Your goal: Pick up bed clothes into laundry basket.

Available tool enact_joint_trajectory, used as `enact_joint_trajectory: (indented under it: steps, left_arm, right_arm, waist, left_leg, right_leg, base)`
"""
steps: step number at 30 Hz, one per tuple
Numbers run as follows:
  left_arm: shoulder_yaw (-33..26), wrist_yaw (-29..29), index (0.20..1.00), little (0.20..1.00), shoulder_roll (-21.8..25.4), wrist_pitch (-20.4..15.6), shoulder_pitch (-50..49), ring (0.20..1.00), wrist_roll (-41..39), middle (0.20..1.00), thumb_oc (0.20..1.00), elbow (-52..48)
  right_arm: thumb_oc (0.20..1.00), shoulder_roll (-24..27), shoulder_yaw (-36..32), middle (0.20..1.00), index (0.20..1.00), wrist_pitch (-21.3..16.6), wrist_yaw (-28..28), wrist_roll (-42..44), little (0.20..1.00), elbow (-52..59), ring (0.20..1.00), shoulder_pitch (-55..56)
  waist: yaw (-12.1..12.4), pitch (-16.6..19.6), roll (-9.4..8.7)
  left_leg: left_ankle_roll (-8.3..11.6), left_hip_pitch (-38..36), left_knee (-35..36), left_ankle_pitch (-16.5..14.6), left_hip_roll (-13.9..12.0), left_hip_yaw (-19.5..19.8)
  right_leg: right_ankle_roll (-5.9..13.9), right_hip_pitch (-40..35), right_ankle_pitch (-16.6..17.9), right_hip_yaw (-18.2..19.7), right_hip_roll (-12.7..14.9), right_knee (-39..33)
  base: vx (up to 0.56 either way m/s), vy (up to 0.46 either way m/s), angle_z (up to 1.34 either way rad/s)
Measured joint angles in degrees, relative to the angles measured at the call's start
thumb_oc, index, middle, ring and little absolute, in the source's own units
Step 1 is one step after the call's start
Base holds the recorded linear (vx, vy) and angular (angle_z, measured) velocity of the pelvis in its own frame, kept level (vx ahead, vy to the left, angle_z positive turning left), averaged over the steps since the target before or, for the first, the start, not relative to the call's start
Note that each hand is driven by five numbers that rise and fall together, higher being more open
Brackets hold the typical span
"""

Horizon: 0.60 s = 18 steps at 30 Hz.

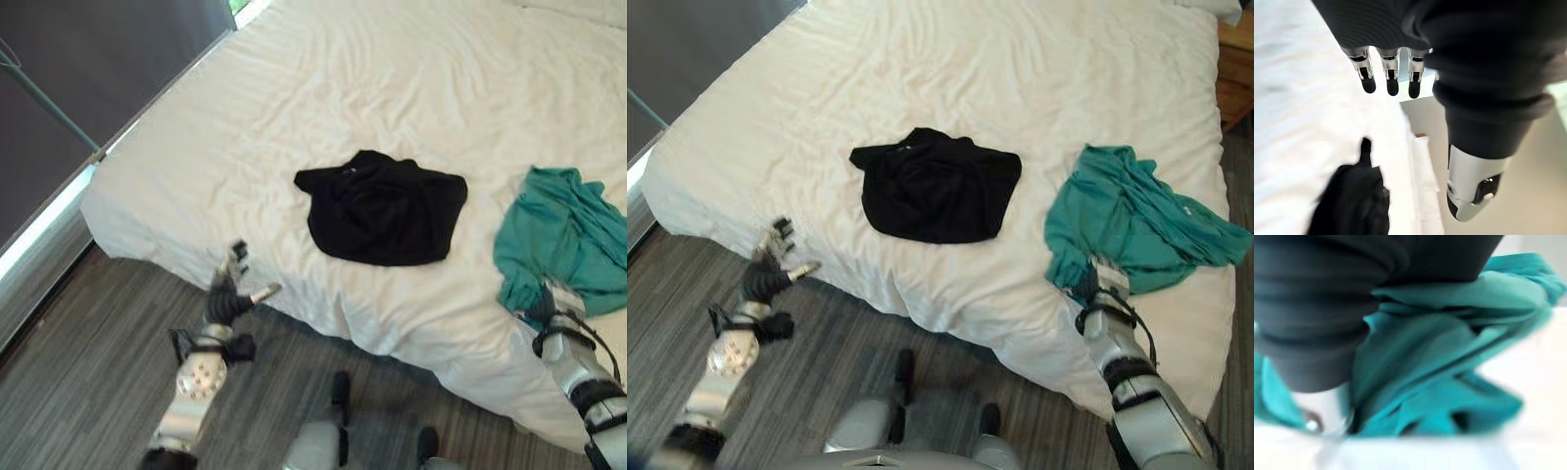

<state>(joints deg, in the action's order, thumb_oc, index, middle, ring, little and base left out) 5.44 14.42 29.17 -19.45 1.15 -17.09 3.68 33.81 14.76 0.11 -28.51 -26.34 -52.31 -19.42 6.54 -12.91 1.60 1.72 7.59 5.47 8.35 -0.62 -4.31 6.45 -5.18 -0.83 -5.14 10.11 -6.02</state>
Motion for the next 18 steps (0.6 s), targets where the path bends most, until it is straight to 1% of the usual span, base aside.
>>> enact_joint_trajectory:
  steps: [1,2,3,4,5,6,8,9,10,11,12,13,14,15,16,17,18]
  left_arm:
    - [-0.1,1.3,1.000,1.000,0.6,-0.1,1.8,1.000,1.6,1.000,1.000,-0.6]
    - [0.9,3.5,1.000,1.000,2.4,0.0,5.5,1.000,5.8,1.000,1.000,-1.0]
    - [2.5,4.8,1.000,1.000,3.9,0.1,8.6,1.000,8.8,1.000,1.000,-1.2]
    - [3.8,5.8,1.000,1.000,4.8,0.0,11.0,1.000,11.4,1.000,1.000,-1.6]
    - [4.5,6.2,1.000,1.000,4.7,0.0,13.1,1.000,13.3,1.000,1.000,-2.1]
    - [7.0,7.9,1.000,1.000,4.1,0.9,17.2,1.000,16.7,1.000,1.000,-2.2]
    - [12.3,9.1,1.000,1.000,3.6,2.6,24.3,1.000,21.7,1.000,1.000,1.0]
    - [17.7,9.9,1.000,1.000,0.1,5.6,31.9,1.000,27.0,1.000,1.000,13.5]
    - [21.1,11.2,1.000,1.000,-0.8,5.8,35.8,1.000,28.3,1.000,1.000,21.1]
    - [31.1,10.8,1.000,1.000,-3.1,9.3,46.1,1.000,32.1,1.000,1.000,42.7]
    - [31.7,10.4,1.000,1.000,-2.4,11.5,46.0,1.000,33.3,1.000,1.000,45.2]
    - [31.8,11.1,1.000,1.000,-1.4,12.2,45.4,1.000,35.5,1.000,1.000,47.6]
    - [32.3,11.9,1.000,1.000,-1.1,14.4,45.9,1.000,39.4,1.000,1.000,51.7]
    - [33.5,12.5,1.000,1.000,-1.1,15.0,46.6,1.000,41.5,1.000,1.000,55.5]
    - [35.7,12.5,1.000,1.000,-1.0,15.7,47.6,1.000,44.5,1.000,1.000,60.9]
    - [36.0,11.9,1.000,1.000,-0.7,18.5,46.9,1.000,48.2,1.000,1.000,65.8]
    - [36.0,11.7,1.000,1.000,-0.3,19.2,46.9,1.000,50.3,1.000,1.000,68.6]
  right_arm:
    - [0.200,-0.5,-0.5,0.200,0.200,-0.5,0.0,0.5,0.200,0.3,0.200,0.9]
    - [0.200,-1.8,-1.3,0.200,0.200,-1.6,0.0,2.4,0.200,0.2,0.200,1.7]
    - [0.200,-3.1,-2.0,0.200,0.200,-2.6,0.0,4.0,0.200,0.2,0.200,2.3]
    - [0.200,-4.3,-2.2,0.200,0.200,-3.5,0.0,5.1,0.200,0.1,0.200,2.2]
    - [0.200,-5.0,-1.9,0.200,0.200,-4.1,0.2,6.1,0.200,0.2,0.200,1.9]
    - [0.200,-5.9,-1.6,0.200,0.200,-6.0,1.2,7.0,0.200,0.0,0.200,2.2]
    - [0.200,-7.5,-2.6,0.200,0.200,-7.9,1.8,9.0,0.200,-1.0,0.200,2.5]
    - [0.200,-11.2,-3.2,0.200,0.200,-9.5,5.4,11.8,0.200,-2.7,0.200,2.9]
    - [0.200,-11.5,-5.4,0.200,0.200,-11.2,6.5,13.7,0.200,-5.1,0.200,3.3]
    - [0.200,-12.7,-10.6,0.200,0.200,-12.3,9.0,17.8,0.200,-10.0,0.200,3.2]
    - [0.200,-12.7,-10.6,0.200,0.200,-12.0,9.9,19.5,0.200,-10.0,0.200,3.7]
    - [0.200,-11.9,-10.5,0.200,0.200,-12.0,10.9,20.7,0.200,-10.1,0.200,5.1]
    - [0.200,-10.0,-11.1,0.200,0.200,-10.7,11.6,22.9,0.200,-11.4,0.200,8.6]
    - [0.200,-9.1,-12.0,0.200,0.200,-9.9,11.7,23.1,0.200,-12.3,0.200,11.2]
    - [0.200,-8.4,-12.8,0.200,0.200,-8.8,11.9,23.4,0.200,-14.1,0.200,12.6]
    - [0.200,-7.1,-13.5,0.200,0.200,-6.0,12.3,24.6,0.200,-17.1,0.200,17.0]
    - [0.200,-6.8,-13.8,0.200,0.200,-5.3,12.5,24.6,0.200,-18.5,0.200,19.6]
  waist:
    - [-1.2,0.1,-0.52]
    - [-2.1,0.8,-1.75]
    - [-2.7,1.5,-2.76]
    - [-2.6,2.1,-3.11]
    - [-3.2,2.5,-3.55]
    - [-5.3,3.0,-3.99]
    - [-5.7,3.5,-4.38]
    - [-10.5,6.2,-6.30]
    - [-11.0,6.3,-6.22]
    - [-11.1,6.5,-5.87]
    - [-12.6,7.4,-6.36]
    - [-13.2,8.6,-6.88]
    - [-14.4,9.2,-7.58]
    - [-15.3,9.2,-8.04]
    - [-16.0,9.1,-7.70]
    - [-17.7,8.7,-6.87]
    - [-17.9,8.3,-6.41]
  left_leg:
    - [-0.56,-0.3,0.0,-0.5,0.2,-1.3]
    - [-1.15,-0.7,0.0,-1.1,1.0,-2.0]
    - [-1.55,-0.9,0.0,-1.5,1.4,-2.7]
    - [-1.56,-0.9,0.0,-1.6,1.4,-3.2]
    - [-1.71,-1.2,0.0,-1.5,1.3,-3.9]
    - [-1.52,-1.7,0.0,-1.9,1.1,-4.7]
    - [-1.64,-2.4,0.0,-2.1,0.6,-5.4]
    - [-1.04,-3.2,0.0,-3.2,0.0,-7.7]
    - [-1.29,-3.7,0.0,-3.4,-0.1,-8.0]
    - [-1.79,-5.6,0.0,-3.7,-1.2,-8.8]
    - [-1.49,-6.3,0.0,-4.4,-1.3,-9.7]
    - [-1.12,-6.6,0.3,-6.4,-1.0,-11.3]
    - [-1.14,-6.7,0.4,-7.2,0.0,-13.5]
    - [-1.38,-6.8,0.4,-7.4,0.5,-14.2]
    - [-2.18,-6.8,0.2,-6.8,0.8,-14.4]
    - [-2.57,-6.9,0.0,-7.2,0.9,-16.2]
    - [-2.90,-6.9,0.0,-7.5,1.0,-17.2]
  right_leg:
    - [0.72,0.4,0.4,0.3,0.3,0.0]
    - [2.16,1.4,1.2,0.9,1.0,0.1]
    - [3.06,2.1,0.6,1.3,1.6,0.5]
    - [3.26,1.9,0.4,1.9,1.6,0.6]
    - [3.38,2.1,0.6,2.4,1.6,0.3]
    - [3.40,2.2,0.6,2.8,1.5,0.3]
    - [3.40,1.8,0.7,3.6,1.0,0.4]
    - [3.64,3.1,0.8,4.5,0.3,0.5]
    - [3.90,3.0,1.0,4.6,0.2,1.4]
    - [4.77,2.7,1.4,5.0,-0.4,3.8]
    - [5.12,3.3,1.6,5.5,-0.5,4.1]
    - [5.17,4.3,1.5,5.4,-0.3,4.0]
    - [5.05,4.8,1.2,4.6,1.2,3.0]
    - [4.88,4.8,1.4,4.6,1.7,2.6]
    - [4.88,4.8,1.6,4.7,1.7,2.7]
    - [4.74,5.9,2.7,5.4,1.6,2.6]
    - [4.61,6.3,3.0,5.7,1.6,2.5]
  base:
    - [0.11,0.130,-0.32]
    - [0.10,0.130,-0.23]
    - [0.11,0.144,-0.23]
    - [0.09,0.107,-0.37]
    - [0.13,0.172,-0.40]
    - [0.10,0.121,-0.33]
    - [0.14,0.225,-0.42]
    - [0.16,0.318,-0.54]
    - [0.16,0.379,-0.60]
    - [0.01,0.113,-0.42]
    - [0.04,0.166,-0.90]
    - [0.02,0.148,-1.15]
    - [0.04,0.150,-0.92]
    - [0.03,0.148,-0.52]
    - [0.01,0.119,-0.38]
    - [0.01,0.119,-0.49]
    - [0.00,0.095,-0.57]
